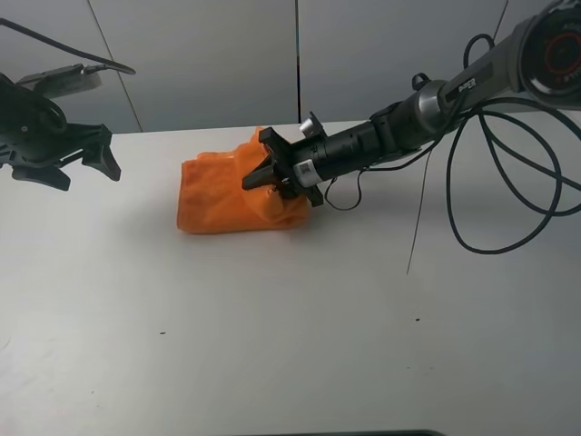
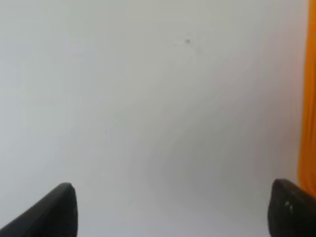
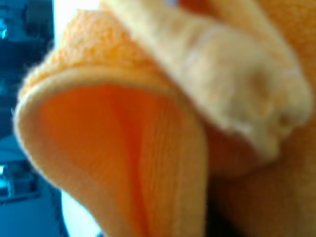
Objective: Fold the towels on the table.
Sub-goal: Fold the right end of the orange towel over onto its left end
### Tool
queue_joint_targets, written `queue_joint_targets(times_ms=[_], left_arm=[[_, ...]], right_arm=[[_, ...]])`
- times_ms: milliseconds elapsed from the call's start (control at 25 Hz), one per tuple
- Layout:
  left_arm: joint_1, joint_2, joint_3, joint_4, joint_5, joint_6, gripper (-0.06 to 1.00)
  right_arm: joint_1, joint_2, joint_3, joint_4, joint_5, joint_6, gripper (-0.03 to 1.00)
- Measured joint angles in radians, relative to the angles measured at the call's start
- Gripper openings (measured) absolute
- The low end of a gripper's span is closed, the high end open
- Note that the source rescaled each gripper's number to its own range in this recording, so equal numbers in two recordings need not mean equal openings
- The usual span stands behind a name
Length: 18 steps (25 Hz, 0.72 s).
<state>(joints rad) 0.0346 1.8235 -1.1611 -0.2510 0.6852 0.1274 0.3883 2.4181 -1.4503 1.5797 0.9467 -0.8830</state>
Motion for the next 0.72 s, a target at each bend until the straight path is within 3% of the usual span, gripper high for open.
queue_joint_targets(times_ms=[120, 200, 360, 720], left_arm=[[0.0, -0.074, 0.0, -0.015, -0.001, 0.011, 1.0], [0.0, -0.128, 0.0, -0.018, -0.004, 0.013, 1.0], [0.0, -0.217, -0.013, -0.018, -0.009, 0.011, 1.0], [0.0, -0.246, -0.086, -0.023, 0.045, 0.007, 1.0]], right_arm=[[0.0, -0.037, 0.0, 0.0, 0.026, -0.011, 0.87], [0.0, -0.063, 0.0, -0.002, 0.024, -0.016, 0.97], [0.013, -0.095, 0.0, -0.004, 0.01, -0.023, 1.0], [0.185, -0.101, -0.124, -0.009, 0.007, -0.023, 1.0]])
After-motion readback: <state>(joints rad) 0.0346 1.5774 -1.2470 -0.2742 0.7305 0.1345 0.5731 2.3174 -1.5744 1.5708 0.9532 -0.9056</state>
